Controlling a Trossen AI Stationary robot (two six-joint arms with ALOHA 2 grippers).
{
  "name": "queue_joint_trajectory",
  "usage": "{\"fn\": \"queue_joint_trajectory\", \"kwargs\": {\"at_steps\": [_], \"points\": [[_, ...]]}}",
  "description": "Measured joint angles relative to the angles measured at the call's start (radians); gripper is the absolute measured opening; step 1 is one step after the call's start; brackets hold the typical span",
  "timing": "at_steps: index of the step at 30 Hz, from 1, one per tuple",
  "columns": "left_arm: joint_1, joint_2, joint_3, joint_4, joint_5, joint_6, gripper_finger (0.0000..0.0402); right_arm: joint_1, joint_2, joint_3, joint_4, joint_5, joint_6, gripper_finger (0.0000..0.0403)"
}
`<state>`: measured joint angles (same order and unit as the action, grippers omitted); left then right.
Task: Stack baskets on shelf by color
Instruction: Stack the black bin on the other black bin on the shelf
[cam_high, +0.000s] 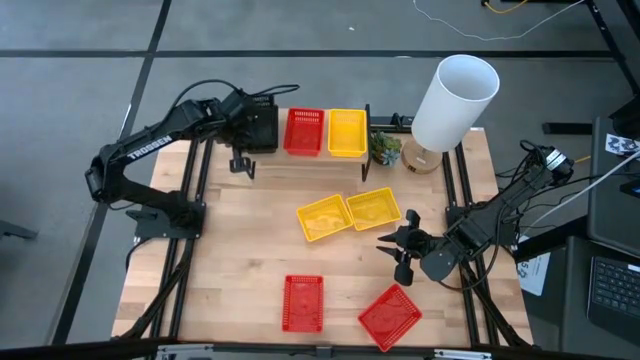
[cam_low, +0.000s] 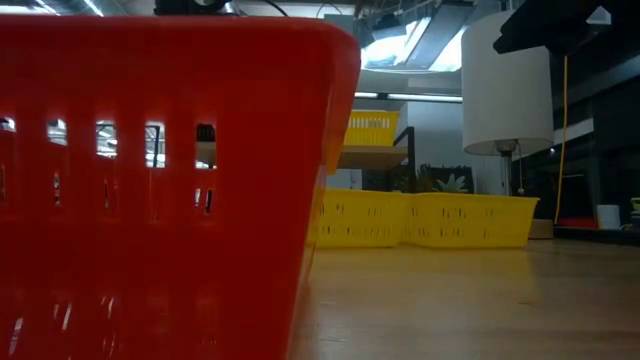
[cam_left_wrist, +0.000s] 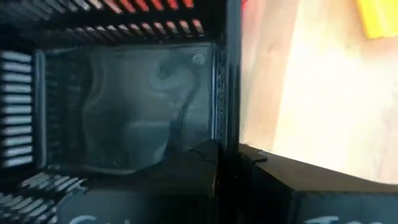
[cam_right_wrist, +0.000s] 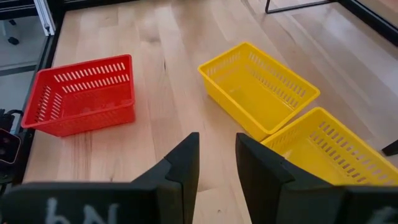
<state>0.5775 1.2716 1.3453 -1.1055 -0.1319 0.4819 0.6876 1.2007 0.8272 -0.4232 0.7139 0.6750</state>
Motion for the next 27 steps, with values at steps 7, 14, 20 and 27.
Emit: {"fn": "queue_joint_trajectory", "kwargs": {"at_steps": [7,14,20,27], "points": [[0.023,0.011,0.000,-0.002,-0.008,0.006,0.0000,0.000,0.000,0.000,0.000,-0.001,0.000,0.0103],[0.027,0.048,-0.002,-0.012,0.007,0.002,0.0000,0.000,0.000,0.000,0.000,-0.008,0.000,0.0103],[0.027,0.051,-0.002,-0.015,0.007,-0.003,0.0023,0.000,0.000,0.000,0.000,-0.008,0.000,0.0103],[0.027,0.051,0.063,-0.046,-0.004,-0.010,0.0061,0.000,0.000,0.000,-0.001,-0.010,0.000,0.0103]]}}
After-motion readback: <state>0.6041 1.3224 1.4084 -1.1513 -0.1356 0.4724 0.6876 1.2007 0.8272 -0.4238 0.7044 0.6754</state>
